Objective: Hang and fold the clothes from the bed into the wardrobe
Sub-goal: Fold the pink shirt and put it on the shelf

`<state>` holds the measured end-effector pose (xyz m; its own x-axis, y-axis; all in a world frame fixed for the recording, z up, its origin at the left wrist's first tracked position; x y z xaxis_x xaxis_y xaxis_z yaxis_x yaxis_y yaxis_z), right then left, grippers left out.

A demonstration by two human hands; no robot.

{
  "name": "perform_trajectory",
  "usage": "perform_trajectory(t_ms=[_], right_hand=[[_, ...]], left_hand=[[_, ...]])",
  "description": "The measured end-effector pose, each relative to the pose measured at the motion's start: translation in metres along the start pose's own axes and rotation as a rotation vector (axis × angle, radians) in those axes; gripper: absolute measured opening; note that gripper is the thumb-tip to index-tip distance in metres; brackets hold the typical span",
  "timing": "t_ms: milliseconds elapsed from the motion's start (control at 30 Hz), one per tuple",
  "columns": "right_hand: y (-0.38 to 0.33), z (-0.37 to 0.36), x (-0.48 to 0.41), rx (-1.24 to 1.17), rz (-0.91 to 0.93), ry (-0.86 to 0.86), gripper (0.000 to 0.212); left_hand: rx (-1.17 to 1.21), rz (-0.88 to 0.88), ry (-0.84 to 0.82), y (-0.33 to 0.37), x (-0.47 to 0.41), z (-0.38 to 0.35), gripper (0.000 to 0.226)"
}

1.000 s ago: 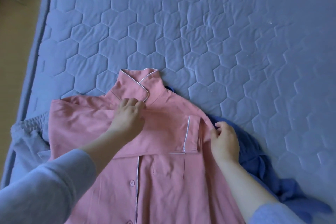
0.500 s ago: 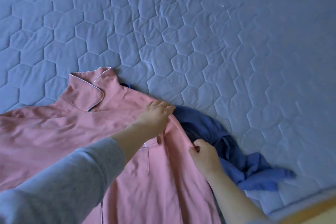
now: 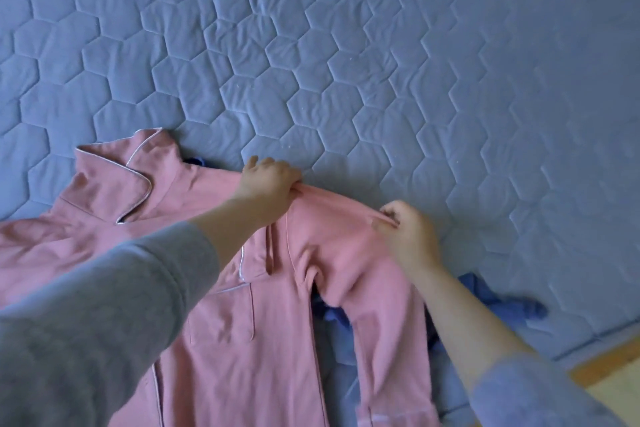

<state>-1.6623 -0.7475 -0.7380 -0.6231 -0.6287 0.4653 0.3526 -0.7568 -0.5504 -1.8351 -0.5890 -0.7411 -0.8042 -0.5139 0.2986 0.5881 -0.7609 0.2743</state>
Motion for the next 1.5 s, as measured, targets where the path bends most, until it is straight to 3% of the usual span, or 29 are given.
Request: perform_trajectory(t_ms=[100, 200, 333, 467, 600, 900, 1067, 1267, 1367, 1500], right_hand=[[-0.007, 0.015, -0.028, 0.083, 0.000, 0.030, 0.018], [0.004, 0.004, -0.035, 0.055, -0.047, -0.055, 0.019], [0.042, -0.010, -0.014, 0.006, -0.208, -0.107, 0.042], [0.077, -0.008, 0.008, -0.145, -0.335, -0.127, 0.036], [0.102, -0.001, 0.013, -0.171, -0.395, -0.183, 0.034], [0.051, 0.094, -0.075, 0.058, -0.030, 0.105, 0.023], [0.087, 0.075, -0.073, -0.132, -0.280, -0.030, 0.045], [0.168, 0.068, -0.012, -0.038, -0.562, -0.088, 0.045], [0.177, 0.057, 0.011, 0.020, -0.588, -0.142, 0.054], [0.177, 0.054, 0.018, -0.132, -0.488, -0.088, 0.042]], left_hand=[[-0.014, 0.025, -0.029, -0.004, -0.009, -0.003, 0.023], [-0.017, 0.077, -0.085, -0.007, -0.012, -0.013, 0.025], [0.075, 0.031, -0.133, 0.006, -0.016, -0.023, 0.032], [0.087, -0.066, -0.141, 0.030, -0.025, -0.025, 0.040], [0.125, -0.056, -0.118, 0.049, -0.038, -0.025, 0.024], [0.174, 0.075, 0.021, 0.051, -0.051, -0.017, 0.011], [0.268, 0.086, -0.118, 0.071, -0.060, -0.027, 0.016], [0.350, -0.047, -0.152, 0.126, -0.093, -0.036, 0.032], [0.259, -0.110, -0.217, 0.149, -0.108, -0.045, 0.049], [0.240, -0.171, -0.229, 0.175, -0.124, -0.051, 0.055]])
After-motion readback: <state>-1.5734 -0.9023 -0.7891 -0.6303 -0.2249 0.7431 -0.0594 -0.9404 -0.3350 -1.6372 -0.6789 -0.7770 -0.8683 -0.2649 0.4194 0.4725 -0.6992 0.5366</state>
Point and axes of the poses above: each hand's wrist, its own x-axis away from the middle knuckle, its own z-axis out of the back of the hand, y = z × x, the point moved 6 cm from there along -x, towards the middle knuckle, and after that the axes turned 13 degrees about -z, right-handed, at the moved point
